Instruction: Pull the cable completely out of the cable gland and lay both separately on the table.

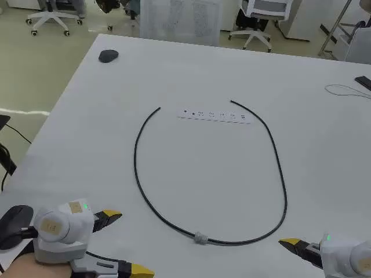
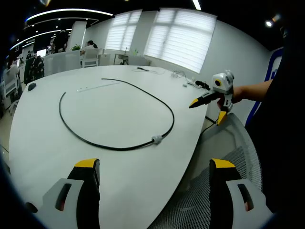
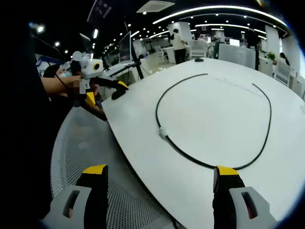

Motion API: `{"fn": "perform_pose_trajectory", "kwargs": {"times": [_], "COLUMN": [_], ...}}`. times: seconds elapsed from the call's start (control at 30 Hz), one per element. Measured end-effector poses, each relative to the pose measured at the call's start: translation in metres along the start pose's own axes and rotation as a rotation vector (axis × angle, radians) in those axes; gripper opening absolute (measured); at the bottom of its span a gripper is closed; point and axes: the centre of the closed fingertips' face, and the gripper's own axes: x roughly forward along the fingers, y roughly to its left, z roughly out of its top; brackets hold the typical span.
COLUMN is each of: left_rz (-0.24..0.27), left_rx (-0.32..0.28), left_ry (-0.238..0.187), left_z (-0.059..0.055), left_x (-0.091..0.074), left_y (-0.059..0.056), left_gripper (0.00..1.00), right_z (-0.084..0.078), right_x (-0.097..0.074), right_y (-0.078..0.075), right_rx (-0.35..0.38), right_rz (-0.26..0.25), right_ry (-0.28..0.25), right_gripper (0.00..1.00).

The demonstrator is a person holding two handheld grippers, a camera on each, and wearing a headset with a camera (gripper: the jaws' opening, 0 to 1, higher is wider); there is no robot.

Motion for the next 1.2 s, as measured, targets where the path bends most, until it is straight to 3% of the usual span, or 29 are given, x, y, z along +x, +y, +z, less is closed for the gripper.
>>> {"fn": "perform_pose_trajectory", "kwargs": {"times": [0.57,0.97,1.2], "left_rz": [0.003,0.011,0.034], "left_rx": [0.01,-0.01,-0.008], "left_ry": [0.019,-0.007,-0.003], "left_z": [-0.001,0.005,0.007], "left_x": [0.002,0.006,0.003], "left_y": [0.0,-0.004,-0.009], "left_gripper": [0.93,0.93,0.93], "right_z": [-0.004,-0.01,-0.013], "right_x": [0.001,-0.011,-0.007], "right_y": [-0.003,-0.005,-0.007], "right_rx": [0.03,0.031,0.019], "right_rz": [-0.006,-0.004,0.019], "right_ry": [-0.019,-0.009,-0.009], "right_gripper": [0.94,0.94,0.95]}}
